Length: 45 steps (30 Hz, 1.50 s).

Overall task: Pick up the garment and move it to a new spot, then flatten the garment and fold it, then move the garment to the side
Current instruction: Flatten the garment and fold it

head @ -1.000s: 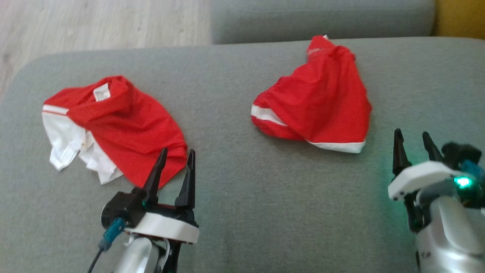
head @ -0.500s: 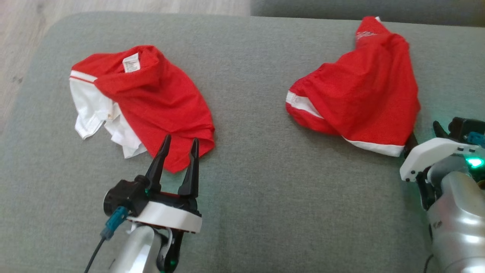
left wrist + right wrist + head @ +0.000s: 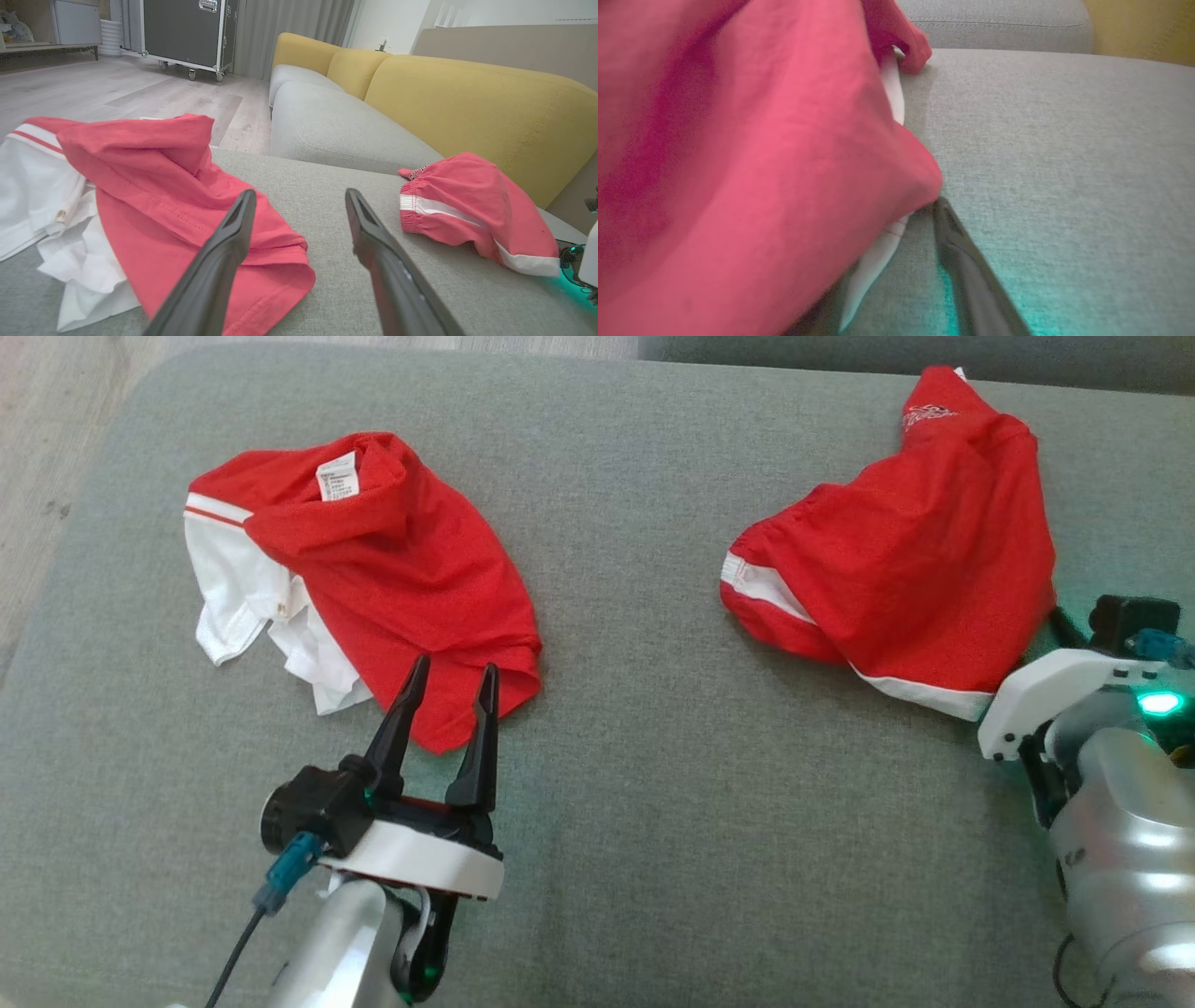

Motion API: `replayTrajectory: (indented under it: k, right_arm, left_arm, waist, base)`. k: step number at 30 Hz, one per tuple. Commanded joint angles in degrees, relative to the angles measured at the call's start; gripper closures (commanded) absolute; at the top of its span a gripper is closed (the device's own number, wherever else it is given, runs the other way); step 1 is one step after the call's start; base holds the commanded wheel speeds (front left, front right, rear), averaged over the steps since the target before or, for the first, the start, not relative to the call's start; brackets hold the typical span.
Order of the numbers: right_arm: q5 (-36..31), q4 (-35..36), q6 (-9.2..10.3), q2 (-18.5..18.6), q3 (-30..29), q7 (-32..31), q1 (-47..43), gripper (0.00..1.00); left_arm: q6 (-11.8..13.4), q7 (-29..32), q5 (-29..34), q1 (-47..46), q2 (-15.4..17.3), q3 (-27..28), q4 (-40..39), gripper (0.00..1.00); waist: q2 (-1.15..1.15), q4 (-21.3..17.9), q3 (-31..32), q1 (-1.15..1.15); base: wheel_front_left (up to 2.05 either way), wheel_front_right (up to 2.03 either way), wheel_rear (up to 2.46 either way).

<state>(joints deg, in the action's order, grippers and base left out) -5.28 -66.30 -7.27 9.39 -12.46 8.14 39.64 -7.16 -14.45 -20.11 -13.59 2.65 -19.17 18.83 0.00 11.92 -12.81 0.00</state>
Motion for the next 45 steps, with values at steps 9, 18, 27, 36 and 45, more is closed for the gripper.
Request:
replayTrajectory:
  k: [9,18,27,36,45]
  right_arm:
    - [0.05,-2.80,-0.22,0.18,-0.79,3.18,0.76,1.00]
    - [-1.01,-1.25,-0.22,0.64,-8.44,4.96,-3.29,1.00]
    - [-7.02,5.84,-0.22,-2.04,-19.96,4.65,-7.21,0.00]
    - [-4.38,16.65,-0.22,-6.36,-14.00,6.78,-7.63,0.00]
    - [12.59,38.90,-0.22,-6.49,7.73,6.85,-22.77,0.00]
  left_arm:
    - [-0.27,-0.55,-0.26,-1.05,0.22,2.64,-0.91,0.00]
    - [-0.12,-0.55,-0.77,0.86,0.22,3.19,-1.45,0.00]
    - [0.10,-0.55,-0.64,2.03,0.22,3.99,-1.89,0.00]
    - [0.02,-0.55,-0.13,1.89,0.22,4.51,-2.22,0.00]
    - [-0.05,-0.55,-1.09,1.66,0.22,4.06,-3.31,0.00]
  waist:
    - [0.00,-2.95,2.87,0.00]
    - [0.00,-7.95,6.80,0.00]
    - [0.00,-11.45,8.36,0.00]
    - [0.00,-12.98,8.72,0.00]
    - [0.00,-13.97,8.87,0.00]
  base:
    - [0.00,0.00,0.00]
    - [0.00,0.00,0.00]
    - [0.00,0.00,0.00]
    - [0.00,0.00,0.00]
    - [0.00,0.00,0.00]
